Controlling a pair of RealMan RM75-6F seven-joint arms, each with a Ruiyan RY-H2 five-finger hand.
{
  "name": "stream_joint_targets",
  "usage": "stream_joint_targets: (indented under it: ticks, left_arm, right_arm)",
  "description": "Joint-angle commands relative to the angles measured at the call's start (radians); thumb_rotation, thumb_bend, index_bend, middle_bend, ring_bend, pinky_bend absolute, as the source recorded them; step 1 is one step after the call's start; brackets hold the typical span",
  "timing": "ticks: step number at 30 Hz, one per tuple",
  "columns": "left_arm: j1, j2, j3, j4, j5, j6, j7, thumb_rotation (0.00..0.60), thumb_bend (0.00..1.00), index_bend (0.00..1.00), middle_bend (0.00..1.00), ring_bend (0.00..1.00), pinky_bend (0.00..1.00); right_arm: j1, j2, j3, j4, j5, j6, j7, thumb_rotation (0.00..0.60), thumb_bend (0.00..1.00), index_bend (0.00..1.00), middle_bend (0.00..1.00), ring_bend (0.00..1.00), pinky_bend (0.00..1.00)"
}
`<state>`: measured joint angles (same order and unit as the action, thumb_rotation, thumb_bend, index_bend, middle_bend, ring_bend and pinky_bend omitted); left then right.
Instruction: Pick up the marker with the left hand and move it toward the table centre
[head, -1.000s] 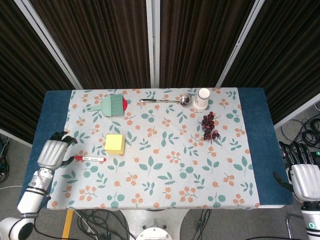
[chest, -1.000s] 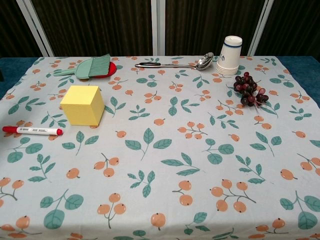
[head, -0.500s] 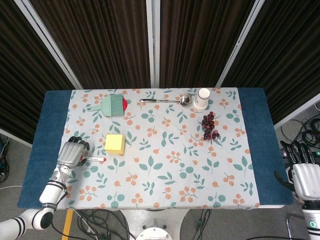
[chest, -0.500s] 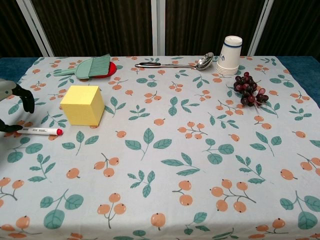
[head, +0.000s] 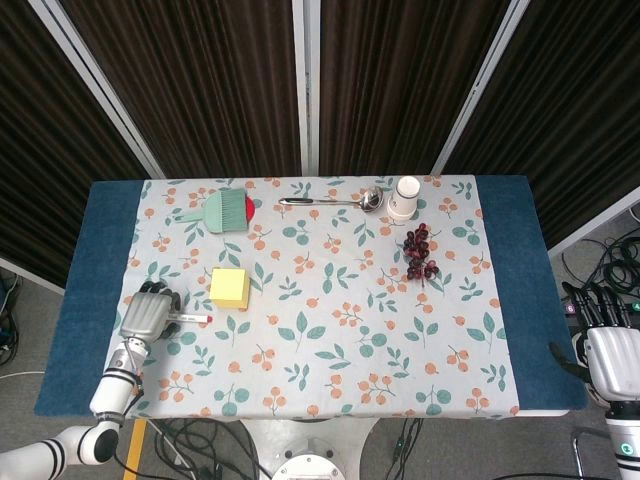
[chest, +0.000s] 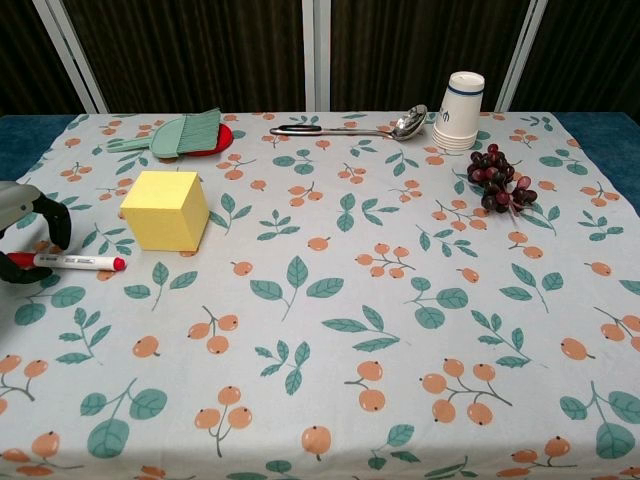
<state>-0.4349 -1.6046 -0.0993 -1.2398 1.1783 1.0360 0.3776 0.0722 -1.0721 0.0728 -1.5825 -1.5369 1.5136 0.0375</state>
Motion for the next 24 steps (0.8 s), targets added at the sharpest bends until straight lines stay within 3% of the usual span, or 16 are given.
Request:
stream_joint_targets:
  ticks: [1,7,24]
  left_arm:
    - [-0.002,-0.006,-0.001,0.005,-0.002,0.005,0.005,0.600,0.34,0.53,0.52,0.26,0.20]
    - [-0.004,-0.015,0.000,0.008,-0.003,0.015,0.013,0.600,0.35,0.53,0.57,0.32,0.20]
    - [-0.013,-0.026,0.005,0.016,-0.031,0.007,0.062,0.600,0.35,0.53,0.58,0.34,0.20]
  right_arm:
    - [0.001,-0.001,0.001,0.002,0.002,-0.001,0.002,0.600,0.15,0.05,0.14,0.00,0.00]
    - [0.003,-0.002,0.002,0.006,0.007,-0.006,0.005,0.600,0.15,0.05,0.14,0.00,0.00]
    - [0.002,-0.003,0.003,0.015,0.016,-0.008,0.014,0.600,0.15,0.05,0.14,0.00,0.00]
